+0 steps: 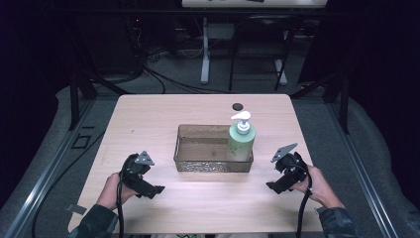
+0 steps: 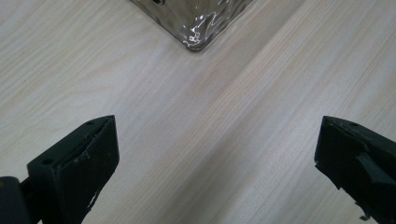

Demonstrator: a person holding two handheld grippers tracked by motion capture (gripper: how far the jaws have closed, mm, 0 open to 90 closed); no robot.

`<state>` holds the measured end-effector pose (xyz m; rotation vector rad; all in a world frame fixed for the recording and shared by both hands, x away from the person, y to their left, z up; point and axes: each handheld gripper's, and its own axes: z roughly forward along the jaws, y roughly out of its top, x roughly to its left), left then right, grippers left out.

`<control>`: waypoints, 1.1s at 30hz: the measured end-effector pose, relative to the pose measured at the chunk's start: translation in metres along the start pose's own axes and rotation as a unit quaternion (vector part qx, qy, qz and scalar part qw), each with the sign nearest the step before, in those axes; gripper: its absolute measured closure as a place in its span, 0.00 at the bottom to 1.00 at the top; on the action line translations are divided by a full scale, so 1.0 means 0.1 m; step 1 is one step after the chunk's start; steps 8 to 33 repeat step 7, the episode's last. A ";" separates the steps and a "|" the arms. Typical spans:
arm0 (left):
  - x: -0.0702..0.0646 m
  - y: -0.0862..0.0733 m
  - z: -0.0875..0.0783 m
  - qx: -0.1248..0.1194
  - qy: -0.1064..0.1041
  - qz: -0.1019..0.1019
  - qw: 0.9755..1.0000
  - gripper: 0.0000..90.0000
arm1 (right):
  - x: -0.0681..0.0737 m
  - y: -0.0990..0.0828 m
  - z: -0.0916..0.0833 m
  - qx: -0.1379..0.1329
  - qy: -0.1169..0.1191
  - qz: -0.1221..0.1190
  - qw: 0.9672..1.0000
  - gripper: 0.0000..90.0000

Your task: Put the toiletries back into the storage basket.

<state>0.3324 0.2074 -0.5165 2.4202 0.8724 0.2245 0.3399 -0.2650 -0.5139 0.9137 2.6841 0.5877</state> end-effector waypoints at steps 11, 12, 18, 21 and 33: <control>0.01 0.00 0.04 0.007 0.001 0.003 1.000 0.00 | 0.00 -0.02 0.03 0.004 -0.001 0.002 1.000 0.02; 0.01 0.00 0.04 0.007 0.001 0.003 1.000 0.00 | 0.00 -0.02 0.03 0.004 -0.001 0.002 1.000 0.02; 0.01 0.00 0.04 0.007 0.001 0.003 1.000 0.00 | 0.00 -0.02 0.03 0.004 -0.001 0.002 1.000 0.02; 0.01 0.00 0.04 0.007 0.001 0.003 1.000 0.00 | 0.00 -0.02 0.03 0.004 -0.001 0.002 1.000 0.02; 0.01 0.00 0.04 0.007 0.001 0.003 1.000 0.00 | 0.00 -0.02 0.03 0.004 -0.001 0.002 1.000 0.02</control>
